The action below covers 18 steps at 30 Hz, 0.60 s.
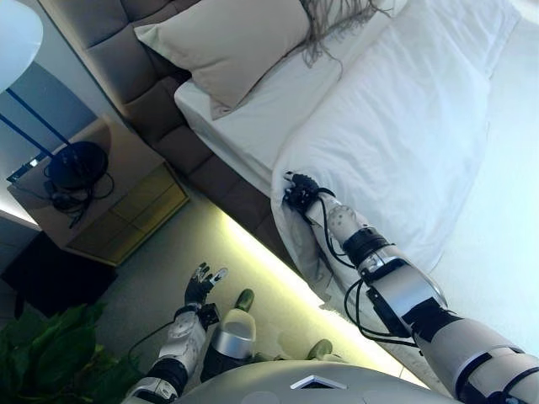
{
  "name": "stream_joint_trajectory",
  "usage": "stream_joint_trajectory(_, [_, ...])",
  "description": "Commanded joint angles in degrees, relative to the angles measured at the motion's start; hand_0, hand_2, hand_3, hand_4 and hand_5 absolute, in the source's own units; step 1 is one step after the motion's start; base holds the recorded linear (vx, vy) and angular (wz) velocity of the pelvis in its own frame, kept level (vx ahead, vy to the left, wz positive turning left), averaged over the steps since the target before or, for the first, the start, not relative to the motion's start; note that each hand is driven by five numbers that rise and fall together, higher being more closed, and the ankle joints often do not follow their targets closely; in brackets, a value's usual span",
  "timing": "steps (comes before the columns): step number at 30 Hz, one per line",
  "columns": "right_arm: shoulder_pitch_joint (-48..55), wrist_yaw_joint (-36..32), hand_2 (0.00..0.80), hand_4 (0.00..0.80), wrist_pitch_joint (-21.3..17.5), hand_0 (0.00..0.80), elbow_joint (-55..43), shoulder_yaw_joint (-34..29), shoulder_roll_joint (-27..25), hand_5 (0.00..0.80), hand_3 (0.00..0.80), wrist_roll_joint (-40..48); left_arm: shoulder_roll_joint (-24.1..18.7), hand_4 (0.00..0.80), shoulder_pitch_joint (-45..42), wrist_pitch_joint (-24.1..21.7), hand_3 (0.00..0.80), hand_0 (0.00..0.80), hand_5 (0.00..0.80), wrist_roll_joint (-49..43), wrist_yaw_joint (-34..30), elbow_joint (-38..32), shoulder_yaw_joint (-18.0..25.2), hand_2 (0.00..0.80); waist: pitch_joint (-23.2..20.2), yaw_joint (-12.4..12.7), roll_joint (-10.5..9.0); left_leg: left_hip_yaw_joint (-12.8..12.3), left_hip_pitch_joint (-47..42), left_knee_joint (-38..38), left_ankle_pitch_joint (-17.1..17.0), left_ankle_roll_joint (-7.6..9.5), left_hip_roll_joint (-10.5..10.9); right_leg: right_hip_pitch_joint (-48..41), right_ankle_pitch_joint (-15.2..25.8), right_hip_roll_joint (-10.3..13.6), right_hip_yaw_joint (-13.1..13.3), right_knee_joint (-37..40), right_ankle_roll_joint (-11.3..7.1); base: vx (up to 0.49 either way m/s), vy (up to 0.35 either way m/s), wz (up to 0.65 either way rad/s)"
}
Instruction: Make the bed neatly
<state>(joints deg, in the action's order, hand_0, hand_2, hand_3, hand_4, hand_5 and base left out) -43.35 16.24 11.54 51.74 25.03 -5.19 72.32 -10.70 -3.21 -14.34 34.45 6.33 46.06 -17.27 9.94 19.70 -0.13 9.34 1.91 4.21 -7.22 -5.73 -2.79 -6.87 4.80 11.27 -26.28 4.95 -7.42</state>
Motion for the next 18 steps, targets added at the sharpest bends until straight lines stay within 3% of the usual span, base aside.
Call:
stream_joint_trajectory(1, [-7.3,-6.8,0.8,0.8,2.1,0.8,-6.5,2.3,16.7,0.8,0.8,7.3,0.3,0.0,3.3,-2.0,0.0,0.0,0.0,-1.0,0.4,0.1,-6.4,0.0,-3.5,4.7,-1.99,0.6,-0.3,0.8,-0.2,3.64,2.3,-1.2,4.0,5.8,-0.6,-3.1,-0.23,0.008,0.046,0.16])
stream_joint_trajectory(11, [-8.8,-7.1,0.8,0.8,2.2,0.8,-3.3,3.0,21.4,0.8,0.8,14.1,1.7,0.0,3.0,-1.0,0.0,0.0,0.0,-0.3,2.3,0.4,-7.6,0.0,-3.8,6.0,-2.17,1.8,-0.5,0.6,-0.5,4.05,2.6,-1.3,3.6,6.1,-0.8,-4.7,-0.05,0.014,0.061,0.1])
stream_joint_trajectory(18, [-7.2,-7.7,0.8,0.8,-0.4,0.8,-2.9,4.4,23.9,0.8,0.8,16.1,2.2,0.0,3.3,-2.7,0.0,0.0,0.0,-0.1,1.7,0.5,-9.1,0.0,-1.8,7.0,-2.7,2.6,1.3,0.5,-1.0,3.94,2.5,-0.1,3.8,6.4,-1.8,-5.6,-0.48,-0.047,0.044,0.01])
